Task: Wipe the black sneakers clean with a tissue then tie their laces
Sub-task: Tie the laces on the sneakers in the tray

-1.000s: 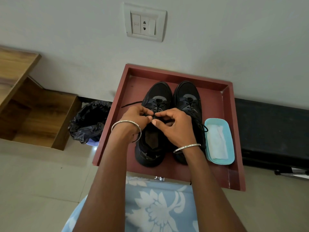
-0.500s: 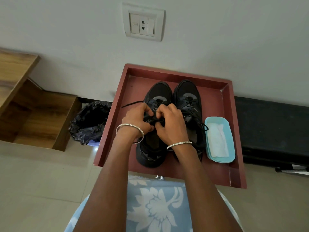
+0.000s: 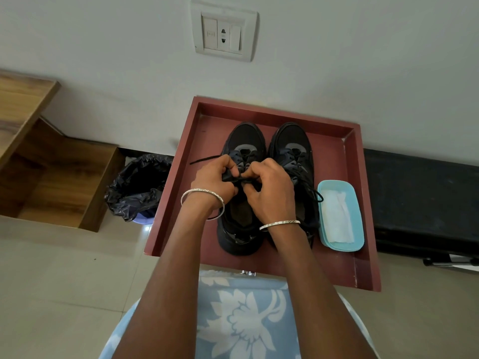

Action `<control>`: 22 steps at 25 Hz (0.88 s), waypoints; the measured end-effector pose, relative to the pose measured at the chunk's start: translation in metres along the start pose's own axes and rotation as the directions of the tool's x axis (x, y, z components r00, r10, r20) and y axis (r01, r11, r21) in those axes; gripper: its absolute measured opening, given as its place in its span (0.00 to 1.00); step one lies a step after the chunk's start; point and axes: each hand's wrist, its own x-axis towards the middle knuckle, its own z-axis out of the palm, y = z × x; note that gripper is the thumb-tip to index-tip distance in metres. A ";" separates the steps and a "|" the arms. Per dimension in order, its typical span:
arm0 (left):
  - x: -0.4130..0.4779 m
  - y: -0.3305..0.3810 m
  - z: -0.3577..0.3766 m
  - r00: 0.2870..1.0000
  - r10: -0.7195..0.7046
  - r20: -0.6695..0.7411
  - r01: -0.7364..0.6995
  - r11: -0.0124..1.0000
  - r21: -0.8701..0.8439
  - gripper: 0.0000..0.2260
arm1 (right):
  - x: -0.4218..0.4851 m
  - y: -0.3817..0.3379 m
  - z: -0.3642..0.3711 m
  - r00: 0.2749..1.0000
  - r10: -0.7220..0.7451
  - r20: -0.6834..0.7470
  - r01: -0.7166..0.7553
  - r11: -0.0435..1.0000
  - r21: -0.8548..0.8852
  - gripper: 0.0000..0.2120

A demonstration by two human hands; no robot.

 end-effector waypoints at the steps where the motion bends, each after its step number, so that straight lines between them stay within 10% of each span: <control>1: 0.000 0.000 0.001 1.000 -0.004 -0.014 0.004 1.000 0.005 0.15 | 0.000 0.001 -0.001 1.000 -0.019 -0.001 0.019 1.000 -0.020 0.06; 11: 0.000 -0.001 0.010 0.997 0.035 -0.067 -0.032 0.999 0.044 0.13 | 0.001 0.008 -0.017 0.965 0.020 0.260 -0.047 0.994 0.098 0.10; 22: 0.003 -0.004 -0.008 0.942 0.328 0.072 -0.334 0.938 0.096 0.07 | -0.002 0.011 -0.014 0.992 0.022 0.124 -0.038 0.990 0.136 0.10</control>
